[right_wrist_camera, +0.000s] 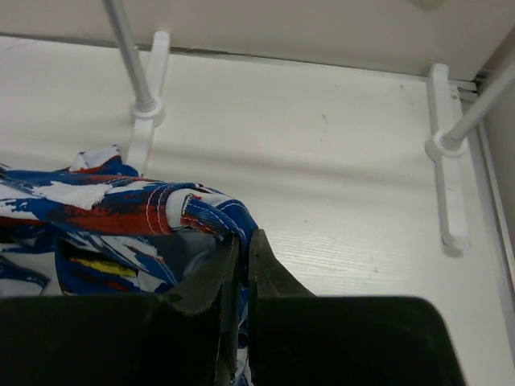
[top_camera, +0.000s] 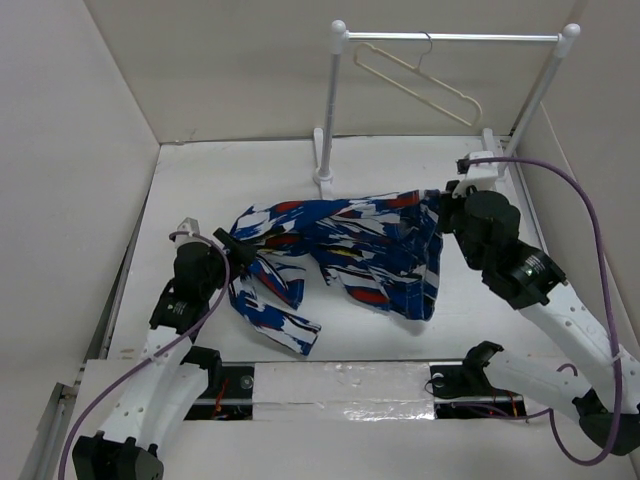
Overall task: Place the trousers on the hanger
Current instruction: Flatten out the trousers at the center of the board.
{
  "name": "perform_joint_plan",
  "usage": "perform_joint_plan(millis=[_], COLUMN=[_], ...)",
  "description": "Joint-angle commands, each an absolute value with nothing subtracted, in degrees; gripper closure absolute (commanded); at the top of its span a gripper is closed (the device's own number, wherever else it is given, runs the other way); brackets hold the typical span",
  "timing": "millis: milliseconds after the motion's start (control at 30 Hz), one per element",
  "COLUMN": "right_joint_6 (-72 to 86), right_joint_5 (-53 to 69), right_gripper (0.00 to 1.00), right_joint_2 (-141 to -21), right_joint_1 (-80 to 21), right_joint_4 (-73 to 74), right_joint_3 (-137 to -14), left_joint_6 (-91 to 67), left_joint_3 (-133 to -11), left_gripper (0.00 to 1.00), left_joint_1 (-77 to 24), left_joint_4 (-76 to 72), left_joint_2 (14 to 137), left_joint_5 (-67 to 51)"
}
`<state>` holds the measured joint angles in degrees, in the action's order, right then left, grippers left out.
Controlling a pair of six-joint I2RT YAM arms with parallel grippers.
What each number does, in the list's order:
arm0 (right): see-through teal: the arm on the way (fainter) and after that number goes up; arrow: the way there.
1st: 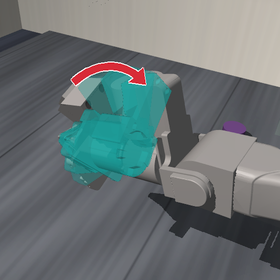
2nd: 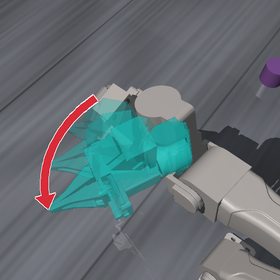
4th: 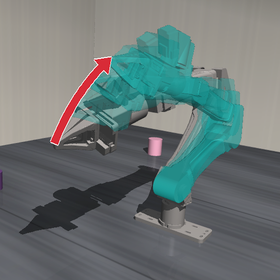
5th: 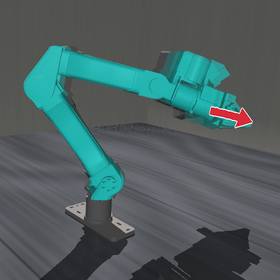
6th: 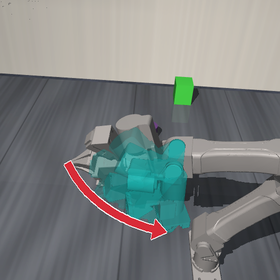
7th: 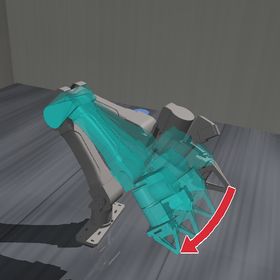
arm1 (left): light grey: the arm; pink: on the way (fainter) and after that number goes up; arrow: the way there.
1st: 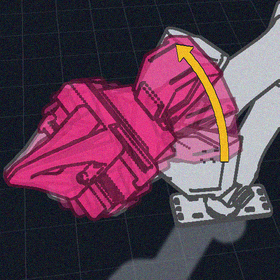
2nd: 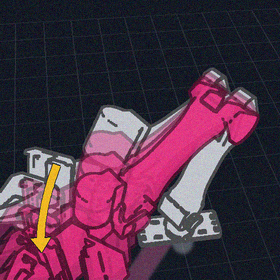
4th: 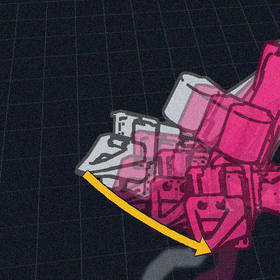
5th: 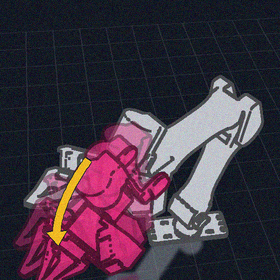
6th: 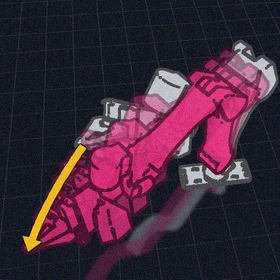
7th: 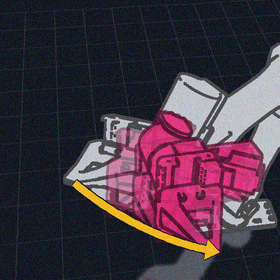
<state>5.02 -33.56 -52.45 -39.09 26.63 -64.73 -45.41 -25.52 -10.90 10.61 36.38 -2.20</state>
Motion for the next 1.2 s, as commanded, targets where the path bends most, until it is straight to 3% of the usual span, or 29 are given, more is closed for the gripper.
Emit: perform_joint_plan(millis=[0, 167, 733, 800, 833, 867, 967, 1167], right_joint_6=[6.2, 7.5, 8.0, 7.7, 7.8, 7.8, 7.5, 5.8], right_joint_5=[-34.3, -28.7, -24.6, -24.2, -23.9, -23.6, -23.1, -22.5], right_gripper=[1.00, 1.00, 1.00, 1.00, 1.00, 1.00, 1.00, 1.00], right_joint_2=[-50.2, -45.4, -45.6, -45.8, -45.5, -45.4, -45.0, -42.4], right_joint_1=[-34.4, -31.6, -33.2, -33.2, -33.7, -33.7, -35.9, -43.8], right_joint_4=[25.9, 23.7, 22.5, 23.1, 23.6, 23.5, 24.7, 31.7], right_joint_3=[-64.1, -59.7, -57.7, -58.1, -58.3, -58.3, -59.3, -65.6], left_joint_6=[-43.5, -47.5, -49.7, -50.7, -51.4, -51.6, -51.5, -46.0], left_joint_3=[-28.9, -25.9, -29.4, -30.4, -30.7, -31.2, -35.8, -48.2], left_gripper=[0.28, 0.18, 0.21, 0.27, 0.40, 0.64, 1.00, 1.00], left_joint_1=[-11.2, -11.2, -11.2, -11.2, -11.2, -11.2, -11.2, -11.2], left_joint_4=[10.4, 6.3, -10.2, -10.5, -12.5, -14.3, -11.5, 0.3], left_joint_2=[35.6, 39.0, 64.3, 67.5, 68.1, 68.0, 67.1, 58.6], left_joint_5=[-1.9, 1.4, 11.6, 11.9, 12.0, 12.1, 15.0, 20.0])
